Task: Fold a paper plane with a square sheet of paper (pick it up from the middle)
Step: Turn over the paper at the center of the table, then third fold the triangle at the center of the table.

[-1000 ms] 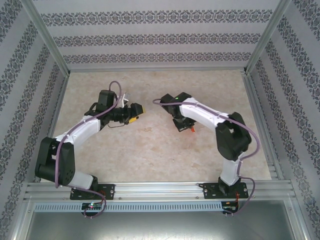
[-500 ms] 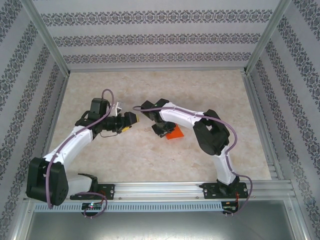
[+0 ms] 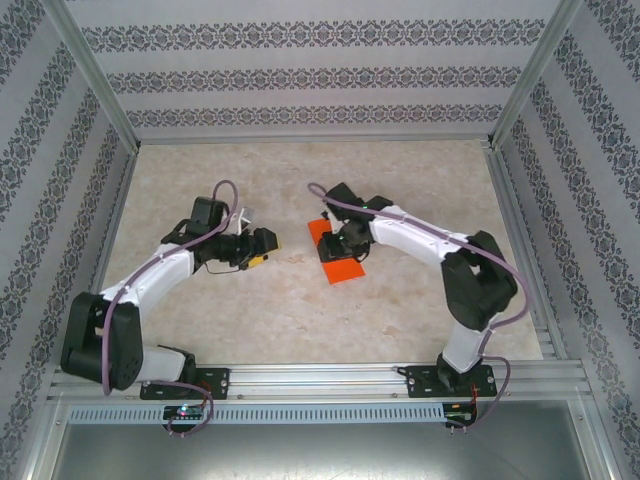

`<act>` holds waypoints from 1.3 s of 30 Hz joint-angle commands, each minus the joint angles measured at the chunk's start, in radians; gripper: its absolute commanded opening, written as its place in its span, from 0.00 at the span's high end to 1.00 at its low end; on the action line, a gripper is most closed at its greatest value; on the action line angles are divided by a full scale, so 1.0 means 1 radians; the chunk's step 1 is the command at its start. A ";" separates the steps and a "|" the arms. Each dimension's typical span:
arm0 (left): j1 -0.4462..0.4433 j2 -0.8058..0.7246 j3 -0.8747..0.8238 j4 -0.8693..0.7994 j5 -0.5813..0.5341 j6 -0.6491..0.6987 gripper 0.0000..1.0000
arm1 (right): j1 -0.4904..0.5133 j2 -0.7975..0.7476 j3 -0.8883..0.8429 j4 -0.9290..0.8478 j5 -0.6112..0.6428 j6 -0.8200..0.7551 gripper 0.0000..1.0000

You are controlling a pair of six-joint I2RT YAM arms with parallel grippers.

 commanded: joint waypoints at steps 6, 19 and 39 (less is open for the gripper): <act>-0.169 0.256 0.262 0.029 -0.072 0.065 0.53 | -0.147 -0.153 -0.209 0.139 -0.115 0.019 0.52; -0.302 0.624 0.539 -0.067 -0.115 0.154 0.76 | -0.287 -0.247 -0.427 0.279 -0.239 0.054 0.51; -0.317 0.752 0.560 -0.151 -0.249 0.249 0.91 | -0.306 -0.159 -0.443 0.360 -0.344 0.086 0.51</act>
